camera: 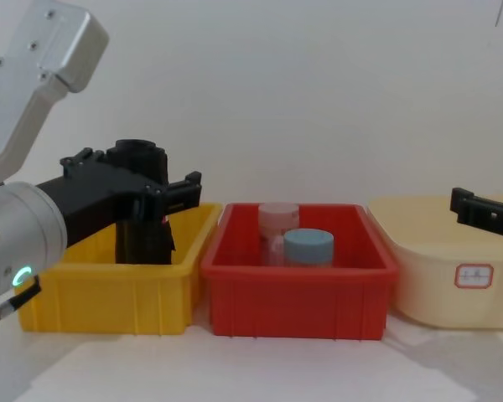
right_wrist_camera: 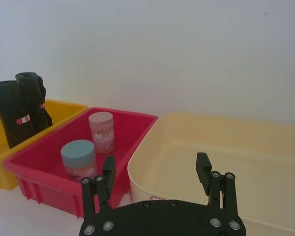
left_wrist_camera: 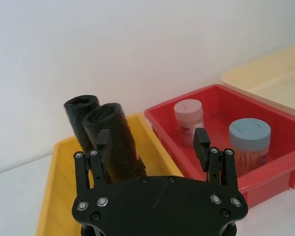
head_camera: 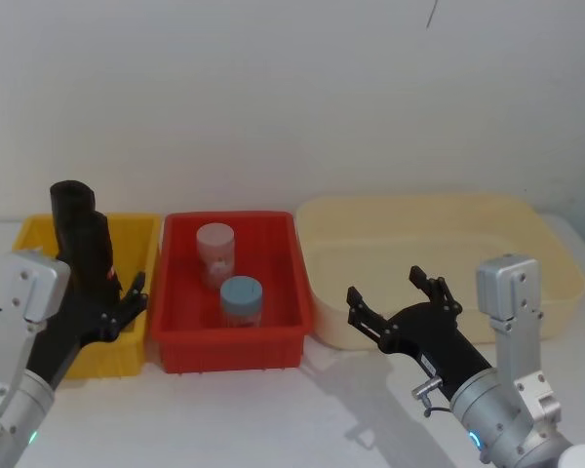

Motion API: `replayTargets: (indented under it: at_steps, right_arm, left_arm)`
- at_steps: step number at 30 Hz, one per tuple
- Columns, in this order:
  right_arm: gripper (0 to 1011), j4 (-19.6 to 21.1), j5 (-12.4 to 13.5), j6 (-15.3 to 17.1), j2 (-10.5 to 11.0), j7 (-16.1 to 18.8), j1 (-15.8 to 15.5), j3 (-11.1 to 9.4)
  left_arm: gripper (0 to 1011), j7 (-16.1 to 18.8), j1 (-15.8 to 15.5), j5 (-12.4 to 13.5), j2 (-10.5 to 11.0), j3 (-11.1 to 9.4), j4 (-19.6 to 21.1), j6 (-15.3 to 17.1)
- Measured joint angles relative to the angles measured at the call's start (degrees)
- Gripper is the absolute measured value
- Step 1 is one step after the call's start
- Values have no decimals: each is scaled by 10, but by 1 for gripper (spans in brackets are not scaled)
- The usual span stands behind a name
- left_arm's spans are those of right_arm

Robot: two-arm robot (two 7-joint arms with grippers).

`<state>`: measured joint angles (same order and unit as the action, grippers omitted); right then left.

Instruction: Pick up the garbage bag with the one hand and transfer it to the other hand.

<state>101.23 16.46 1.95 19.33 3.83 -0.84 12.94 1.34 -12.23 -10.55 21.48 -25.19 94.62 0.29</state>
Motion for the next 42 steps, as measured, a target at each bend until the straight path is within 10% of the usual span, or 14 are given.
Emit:
replayTargets:
  at_steps: [20, 42]
  right_arm:
    - [1000, 0, 0, 0, 0, 0, 0, 0]
    - [1000, 0, 0, 0, 0, 0, 0, 0]
  left_arm:
    - [1001, 34, 25, 5, -14, 29, 7, -14]
    - [1001, -2, -25, -18, -45, 42, -77, -24]
